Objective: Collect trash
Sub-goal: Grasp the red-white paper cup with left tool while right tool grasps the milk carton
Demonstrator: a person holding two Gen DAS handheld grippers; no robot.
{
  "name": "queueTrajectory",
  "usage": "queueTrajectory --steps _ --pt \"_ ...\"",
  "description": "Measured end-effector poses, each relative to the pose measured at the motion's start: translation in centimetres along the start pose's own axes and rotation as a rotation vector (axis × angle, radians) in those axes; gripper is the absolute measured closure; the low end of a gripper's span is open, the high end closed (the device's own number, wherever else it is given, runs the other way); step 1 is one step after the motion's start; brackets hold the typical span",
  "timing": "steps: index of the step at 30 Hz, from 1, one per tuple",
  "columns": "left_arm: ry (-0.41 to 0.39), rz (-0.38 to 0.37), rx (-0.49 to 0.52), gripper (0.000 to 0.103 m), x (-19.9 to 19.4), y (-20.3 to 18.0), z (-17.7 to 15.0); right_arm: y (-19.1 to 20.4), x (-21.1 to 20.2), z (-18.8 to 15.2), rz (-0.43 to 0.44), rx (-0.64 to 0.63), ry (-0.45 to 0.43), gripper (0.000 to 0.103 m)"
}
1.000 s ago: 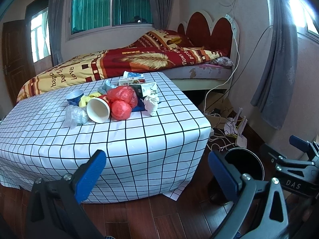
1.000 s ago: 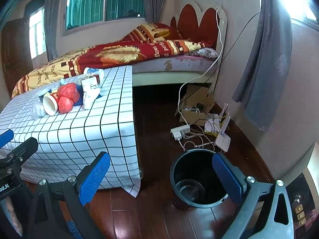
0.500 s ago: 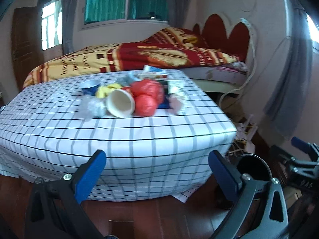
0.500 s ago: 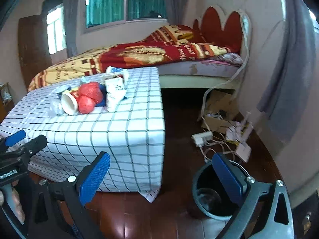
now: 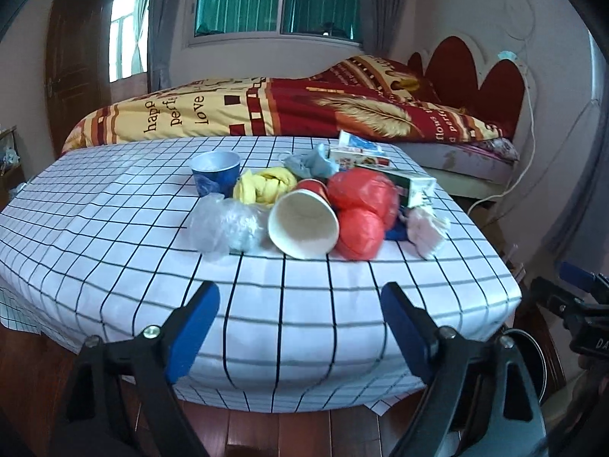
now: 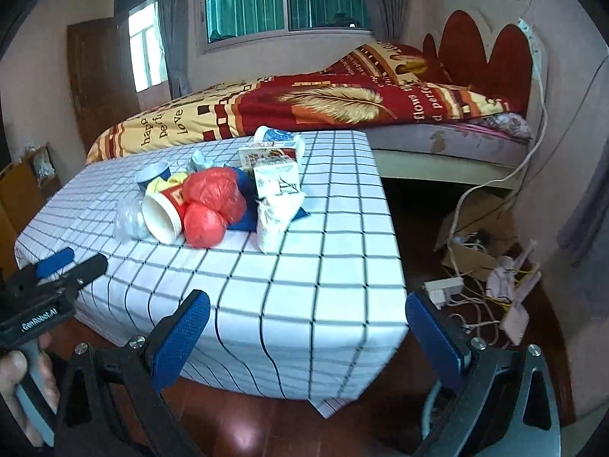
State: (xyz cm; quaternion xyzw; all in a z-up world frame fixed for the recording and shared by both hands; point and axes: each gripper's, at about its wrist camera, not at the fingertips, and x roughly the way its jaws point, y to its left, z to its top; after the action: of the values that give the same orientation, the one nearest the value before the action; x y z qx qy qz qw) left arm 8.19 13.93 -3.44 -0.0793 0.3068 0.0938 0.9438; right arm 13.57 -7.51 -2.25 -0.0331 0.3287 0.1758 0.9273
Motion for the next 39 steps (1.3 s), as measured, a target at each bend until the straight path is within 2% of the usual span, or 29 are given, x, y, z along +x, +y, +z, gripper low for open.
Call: queueTrajectory --steps 4,9,13,23,30,39 --pt "0.003 -0.005 0.0 0.016 1.7 0.1 0.9 0.5 2.3 1.6 0.013 -0.002 -0.009 0.0" --pt "0.003 -0.012 0.008 0.017 4.3 -0.3 2.2 1.0 5.3 3.5 0.03 -0.014 -0.002 0.014" --pt "0.006 0.014 0.004 0.02 6.3 0.1 3.0 0.8 6.9 4.3 0.033 -0.017 0.01 0.014" --pt "0.029 0.001 0.026 0.02 9.3 0.1 4.0 1.5 11.3 6.5 0.086 -0.032 0.026 0.014" --pt "0.005 0.003 0.002 0.02 9.4 0.1 4.8 1.8 14.0 8.3 0.106 -0.03 0.036 0.016" --pt "0.03 0.006 0.008 0.02 10.9 -0.1 4.9 2.2 17.4 10.1 0.124 -0.029 0.075 0.024"
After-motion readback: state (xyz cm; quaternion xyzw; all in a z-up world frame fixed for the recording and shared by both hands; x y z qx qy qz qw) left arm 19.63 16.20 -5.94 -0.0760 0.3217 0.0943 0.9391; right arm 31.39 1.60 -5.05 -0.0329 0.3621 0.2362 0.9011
